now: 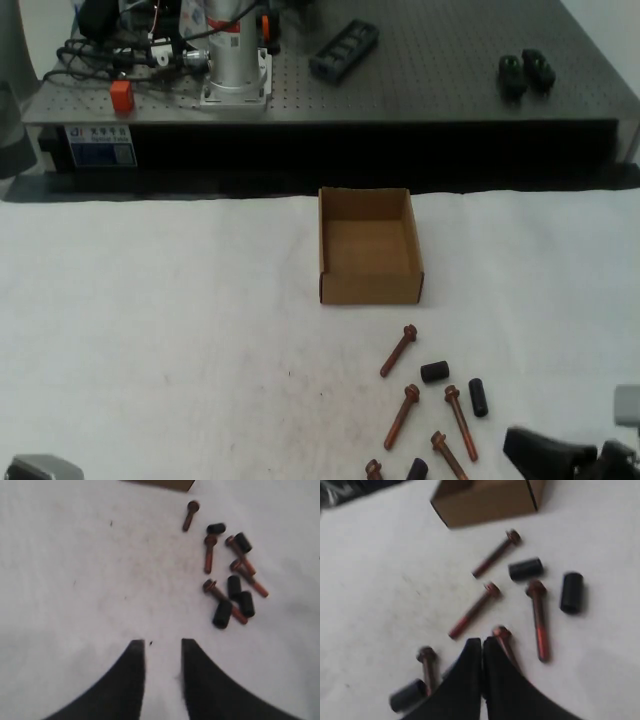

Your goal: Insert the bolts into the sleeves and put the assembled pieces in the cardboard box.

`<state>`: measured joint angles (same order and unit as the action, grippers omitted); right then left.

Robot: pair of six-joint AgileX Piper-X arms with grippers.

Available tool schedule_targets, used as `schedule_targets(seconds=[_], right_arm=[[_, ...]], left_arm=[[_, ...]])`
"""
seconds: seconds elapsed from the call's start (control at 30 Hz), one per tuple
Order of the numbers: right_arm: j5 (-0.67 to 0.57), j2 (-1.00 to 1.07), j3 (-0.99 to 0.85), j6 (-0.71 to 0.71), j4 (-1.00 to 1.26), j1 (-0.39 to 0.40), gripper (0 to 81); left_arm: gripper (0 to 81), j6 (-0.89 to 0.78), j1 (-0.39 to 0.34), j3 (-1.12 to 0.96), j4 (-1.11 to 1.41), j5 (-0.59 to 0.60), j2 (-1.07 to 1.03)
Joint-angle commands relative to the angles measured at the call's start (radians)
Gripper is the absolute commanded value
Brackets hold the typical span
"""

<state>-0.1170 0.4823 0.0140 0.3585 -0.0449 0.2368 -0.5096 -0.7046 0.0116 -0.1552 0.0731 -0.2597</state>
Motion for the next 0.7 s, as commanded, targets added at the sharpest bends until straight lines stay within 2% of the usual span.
schedule_targets(seconds=[0.0,0.1,0.17,0.37,0.43,0.67], right_arm=[[-0.027,0.014,-0.016,0.076,0.13,-0.001,7.4],[-0.024,0.087,-0.104,0.041,0.073,-0.001,22.3],[0.002,0.17,-0.187,-0.018,0.003,-0.001,26.9],[0.162,0.579,-0.48,-0.167,-0.327,-0.003,26.9],[0.179,0.711,-0.585,-0.196,-0.412,-0.007,26.9],[0.263,1.083,-0.878,-0.202,-0.639,-0.016,26.9]], left_arm=[[33.1,0.017,-0.002,-0.012,0.012,-0.001,0.007],[33.1,0.017,-0.002,-0.012,0.039,-0.001,0.007],[31.2,0.017,-0.002,-0.012,0.05,-0.001,0.007],[28.5,0.045,-0.002,-0.012,0.076,-0.001,0.005],[28.5,0.046,-0.002,-0.012,0.076,-0.001,0.005],[28.5,0.046,-0.002,-0.012,0.076,0.023,0.005]])
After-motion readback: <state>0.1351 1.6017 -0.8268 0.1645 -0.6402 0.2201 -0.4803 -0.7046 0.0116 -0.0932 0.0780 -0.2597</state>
